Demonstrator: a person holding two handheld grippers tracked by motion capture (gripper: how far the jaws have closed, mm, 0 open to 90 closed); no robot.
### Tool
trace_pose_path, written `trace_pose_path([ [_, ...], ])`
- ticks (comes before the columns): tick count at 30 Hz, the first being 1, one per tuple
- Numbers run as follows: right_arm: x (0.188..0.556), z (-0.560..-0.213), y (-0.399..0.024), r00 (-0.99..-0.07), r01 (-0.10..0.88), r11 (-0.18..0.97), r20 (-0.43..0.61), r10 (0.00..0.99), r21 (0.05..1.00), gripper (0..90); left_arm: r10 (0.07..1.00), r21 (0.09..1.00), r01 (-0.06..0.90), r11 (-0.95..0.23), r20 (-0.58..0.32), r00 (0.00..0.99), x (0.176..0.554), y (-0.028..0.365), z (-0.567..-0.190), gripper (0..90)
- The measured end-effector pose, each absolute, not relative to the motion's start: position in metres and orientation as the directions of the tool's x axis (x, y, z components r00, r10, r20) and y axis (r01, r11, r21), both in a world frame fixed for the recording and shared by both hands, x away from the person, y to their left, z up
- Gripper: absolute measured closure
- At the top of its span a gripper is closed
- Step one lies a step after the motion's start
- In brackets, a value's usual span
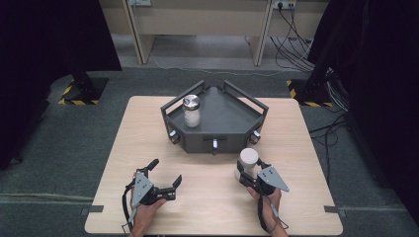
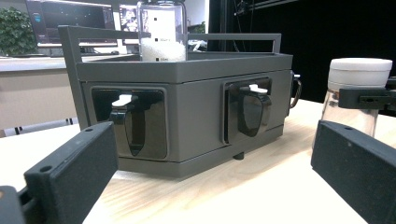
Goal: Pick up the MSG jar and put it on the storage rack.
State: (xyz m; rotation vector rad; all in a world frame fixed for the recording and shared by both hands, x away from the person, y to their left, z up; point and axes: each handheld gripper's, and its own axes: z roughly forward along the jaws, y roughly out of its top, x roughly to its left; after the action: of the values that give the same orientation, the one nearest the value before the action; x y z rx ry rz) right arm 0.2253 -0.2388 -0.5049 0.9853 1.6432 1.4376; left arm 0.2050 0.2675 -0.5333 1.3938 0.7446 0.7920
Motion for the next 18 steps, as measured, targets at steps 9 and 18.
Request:
trace_pose_path([
  [9, 0.220, -0.493, -0.239, -0.447, 0.071, 0.082, -0.042, 0.893, 0.994, 35.2, 0.837, 0.999, -0.046, 0.021, 0.008, 0.547, 0.205, 0.267, -0.534, 0.1],
  [18, 0.216, -0.480, -0.238, -0.474, 0.062, 0.088, -0.048, 0.879, 0.994, 35.1, 0.837, 0.999, -0.047, 0.020, 0.009, 0.547, 0.204, 0.267, -0.534, 0.1],
])
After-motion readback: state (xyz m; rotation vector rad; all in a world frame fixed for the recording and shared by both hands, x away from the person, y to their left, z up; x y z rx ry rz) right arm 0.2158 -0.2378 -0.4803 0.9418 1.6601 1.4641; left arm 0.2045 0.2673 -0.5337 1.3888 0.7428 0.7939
